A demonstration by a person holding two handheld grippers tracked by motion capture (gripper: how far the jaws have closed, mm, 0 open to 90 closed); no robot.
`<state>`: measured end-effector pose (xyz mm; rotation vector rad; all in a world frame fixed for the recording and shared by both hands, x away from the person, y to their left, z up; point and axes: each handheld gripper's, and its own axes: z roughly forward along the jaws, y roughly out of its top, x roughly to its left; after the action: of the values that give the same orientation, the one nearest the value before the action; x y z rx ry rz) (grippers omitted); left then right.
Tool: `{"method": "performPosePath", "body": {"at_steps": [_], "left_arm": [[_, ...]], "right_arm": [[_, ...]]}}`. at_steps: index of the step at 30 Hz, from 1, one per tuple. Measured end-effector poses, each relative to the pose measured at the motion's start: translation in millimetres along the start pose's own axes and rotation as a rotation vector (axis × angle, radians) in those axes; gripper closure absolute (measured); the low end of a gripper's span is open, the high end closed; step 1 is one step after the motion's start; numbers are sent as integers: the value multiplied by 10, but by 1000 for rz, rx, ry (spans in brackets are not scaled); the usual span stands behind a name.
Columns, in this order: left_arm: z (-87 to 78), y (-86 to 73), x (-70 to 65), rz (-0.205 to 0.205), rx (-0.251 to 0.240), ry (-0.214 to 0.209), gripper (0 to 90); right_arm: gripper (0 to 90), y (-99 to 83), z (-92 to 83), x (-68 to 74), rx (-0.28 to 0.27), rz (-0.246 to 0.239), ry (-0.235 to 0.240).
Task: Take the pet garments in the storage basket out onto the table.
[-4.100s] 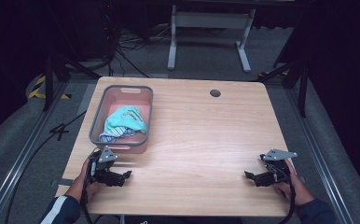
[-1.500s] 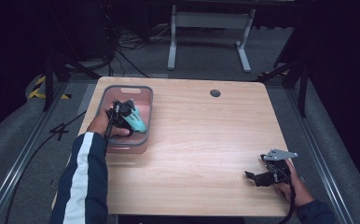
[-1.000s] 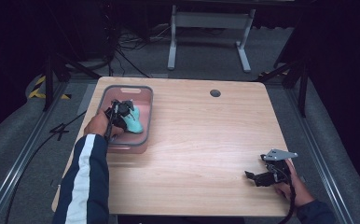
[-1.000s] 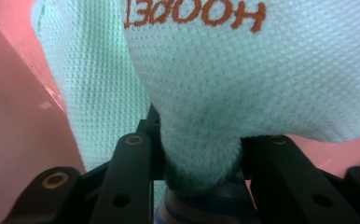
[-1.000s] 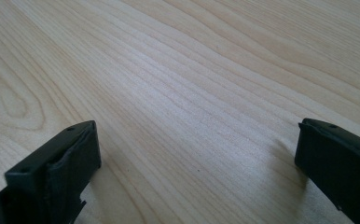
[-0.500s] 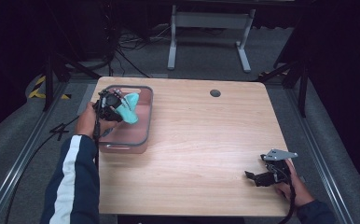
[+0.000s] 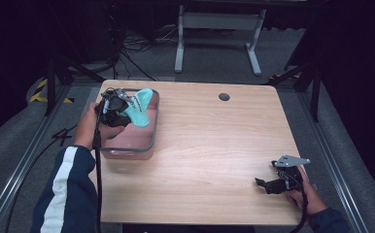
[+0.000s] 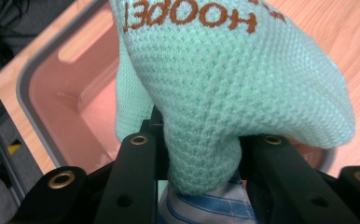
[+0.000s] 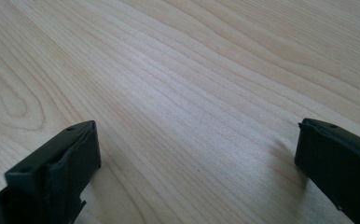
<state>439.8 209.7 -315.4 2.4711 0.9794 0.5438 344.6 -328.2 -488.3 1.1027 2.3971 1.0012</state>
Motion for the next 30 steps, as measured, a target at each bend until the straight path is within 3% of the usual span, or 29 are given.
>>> {"method": "performPosePath", "body": {"at_steps": [18,30], "left_arm": [[-78,366,-495,165,-56,-65,711],[14,561,-772,236,-69,-115,711]], "right_arm": [[6,-1,-2,1,0,1,-1],[6,-1,-1,1,0,1,-1]]}}
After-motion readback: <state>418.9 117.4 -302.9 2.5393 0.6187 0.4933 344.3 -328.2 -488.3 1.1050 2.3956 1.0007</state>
